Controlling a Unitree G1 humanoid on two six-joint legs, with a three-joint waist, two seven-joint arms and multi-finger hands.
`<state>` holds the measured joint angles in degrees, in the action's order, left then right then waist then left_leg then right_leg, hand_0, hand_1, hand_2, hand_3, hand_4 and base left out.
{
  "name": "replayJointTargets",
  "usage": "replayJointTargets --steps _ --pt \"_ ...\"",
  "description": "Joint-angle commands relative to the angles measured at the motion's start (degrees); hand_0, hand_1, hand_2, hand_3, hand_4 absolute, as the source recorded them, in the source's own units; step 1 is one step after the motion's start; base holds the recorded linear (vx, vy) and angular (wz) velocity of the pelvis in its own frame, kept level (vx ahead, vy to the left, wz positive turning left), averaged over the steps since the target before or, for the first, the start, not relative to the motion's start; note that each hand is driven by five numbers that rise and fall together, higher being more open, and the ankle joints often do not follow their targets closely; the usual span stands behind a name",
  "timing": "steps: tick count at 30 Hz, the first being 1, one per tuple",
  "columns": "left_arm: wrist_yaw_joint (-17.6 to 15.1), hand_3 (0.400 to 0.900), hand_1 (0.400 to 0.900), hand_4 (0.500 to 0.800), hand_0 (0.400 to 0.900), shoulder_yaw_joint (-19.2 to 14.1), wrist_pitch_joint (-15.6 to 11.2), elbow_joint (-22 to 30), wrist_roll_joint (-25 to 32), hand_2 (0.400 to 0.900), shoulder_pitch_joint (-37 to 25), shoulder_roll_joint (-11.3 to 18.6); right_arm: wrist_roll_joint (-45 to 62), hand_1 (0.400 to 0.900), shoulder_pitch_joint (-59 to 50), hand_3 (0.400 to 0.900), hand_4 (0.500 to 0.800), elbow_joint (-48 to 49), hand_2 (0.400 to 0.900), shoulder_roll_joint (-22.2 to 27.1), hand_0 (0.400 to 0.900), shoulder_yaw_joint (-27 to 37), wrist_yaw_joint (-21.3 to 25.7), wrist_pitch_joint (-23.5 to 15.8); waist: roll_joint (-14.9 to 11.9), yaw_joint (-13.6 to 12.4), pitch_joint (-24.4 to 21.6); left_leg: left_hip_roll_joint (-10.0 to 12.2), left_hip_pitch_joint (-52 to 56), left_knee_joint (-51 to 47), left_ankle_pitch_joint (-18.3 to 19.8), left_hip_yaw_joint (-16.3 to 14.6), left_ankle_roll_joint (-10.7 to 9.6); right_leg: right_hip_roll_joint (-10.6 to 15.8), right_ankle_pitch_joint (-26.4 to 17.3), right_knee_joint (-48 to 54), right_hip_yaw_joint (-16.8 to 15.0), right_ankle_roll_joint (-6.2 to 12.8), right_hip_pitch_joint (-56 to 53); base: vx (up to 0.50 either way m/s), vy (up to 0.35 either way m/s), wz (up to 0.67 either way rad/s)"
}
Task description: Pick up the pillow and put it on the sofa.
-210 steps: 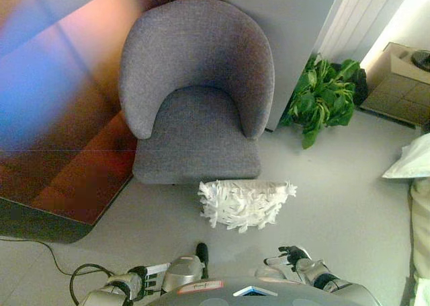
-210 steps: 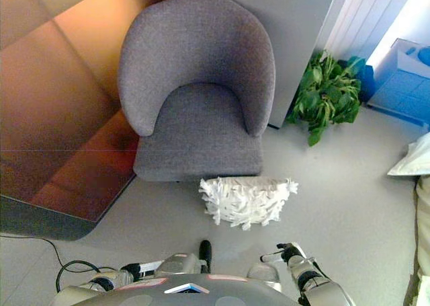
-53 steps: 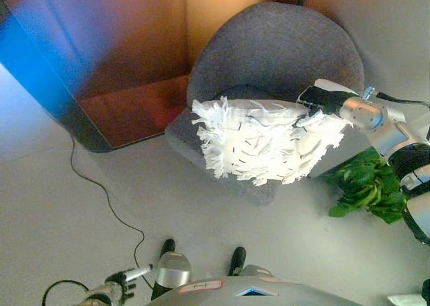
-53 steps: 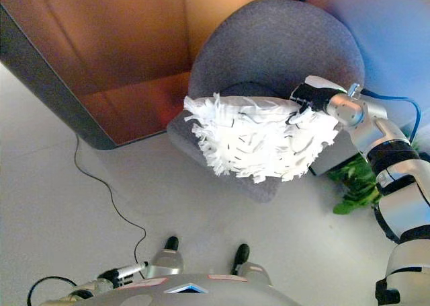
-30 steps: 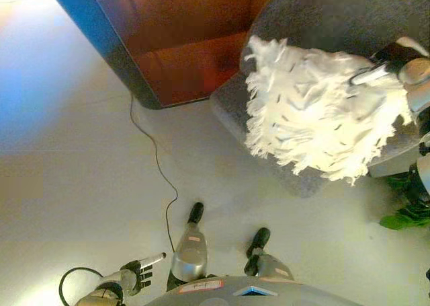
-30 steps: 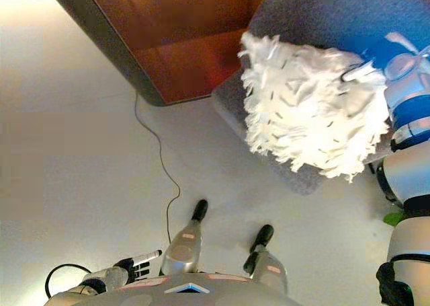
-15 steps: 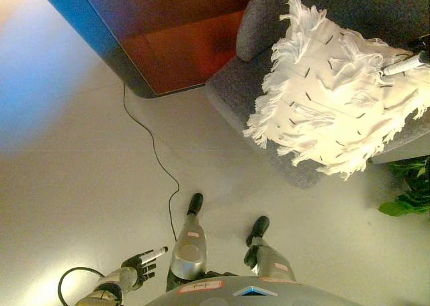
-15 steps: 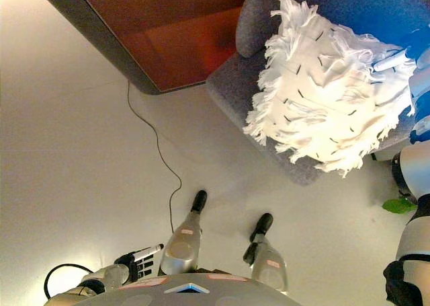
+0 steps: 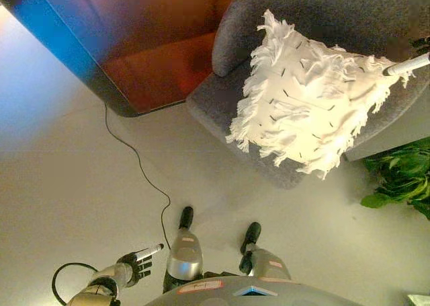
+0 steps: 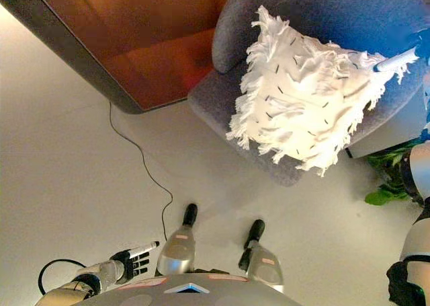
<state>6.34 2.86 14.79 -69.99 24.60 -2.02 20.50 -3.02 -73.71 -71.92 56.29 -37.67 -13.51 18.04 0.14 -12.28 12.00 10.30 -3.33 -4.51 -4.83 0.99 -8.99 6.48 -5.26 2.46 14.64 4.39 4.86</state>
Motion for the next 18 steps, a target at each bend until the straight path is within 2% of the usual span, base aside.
replayJointTargets --steps 1,5,9,12,15,18 --pt "0.0 0.900 0.900 0.800 0.900 2.4 1.7 -5.5 -1.5 0.900 1.6 4.0 -4.9 0.900 0.0 0.900 0.800 0.1 0.900 5.9 0.900 -1.6 1.1 -2.5 -3.0 0.9 -7.5 2.7 1.6 1.5 1.6 -0.9 -0.4 2.8 5.0 -2.4 -1.0 2.59 -2.7 0.11 0.064 -0.17" --pt "0.1 0.900 0.900 0.800 0.900 2.1 3.3 -5.9 -1.9 0.900 1.0 4.4 -5.7 0.900 4.9 0.900 0.800 0.4 0.900 6.7 0.900 1.7 -0.8 -3.8 -3.3 2.2 -9.6 2.5 3.8 1.2 2.2 -2.5 -0.4 3.0 4.8 -1.2 -1.6 3.07 -4.8 0.09 0.045 -0.14" --pt "0.1 0.900 0.900 0.800 0.900 1.9 4.0 -5.7 -1.5 0.900 -0.1 4.5 -2.0 0.900 12.9 0.900 0.800 2.1 0.900 5.1 0.900 6.8 -0.9 -5.6 -3.6 3.6 -10.6 2.0 5.3 0.8 2.7 -3.9 -0.4 3.3 4.2 0.0 -2.1 3.60 -6.3 -0.01 0.048 -0.13" --pt "-0.3 0.900 0.900 0.800 0.900 2.2 4.2 -5.2 -0.7 0.900 -1.2 3.7 1.9 0.900 24.1 0.900 0.800 4.8 0.900 0.6 0.900 13.2 0.3 -7.3 -3.4 4.8 -11.0 1.5 6.6 0.7 3.1 -4.6 -0.2 3.5 3.7 0.7 -2.8 3.88 -7.3 -0.04 0.053 -0.11" --pt "-0.5 0.900 0.900 0.800 0.900 2.8 4.0 -5.1 -0.1 0.900 -3.1 2.7 3.4 0.900 35.7 0.900 0.800 4.9 0.900 -7.6 0.900 19.7 3.1 -9.7 -3.0 5.9 -11.3 0.9 7.8 0.7 3.8 -5.4 0.2 3.8 3.3 1.3 -3.3 4.14 -8.3 -0.04 0.053 -0.12" --pt "-1.4 0.900 0.900 0.800 0.900 3.1 3.3 -5.8 0.4 0.900 -4.4 2.0 4.3 0.900 42.3 0.900 0.800 3.9 0.900 -14.0 0.900 21.4 5.6 -12.1 -2.7 6.4 -11.3 0.5 8.7 0.8 4.5 -5.9 0.5 3.9 3.1 1.6 -3.7 4.29 -9.1 -0.03 0.033 -0.09"
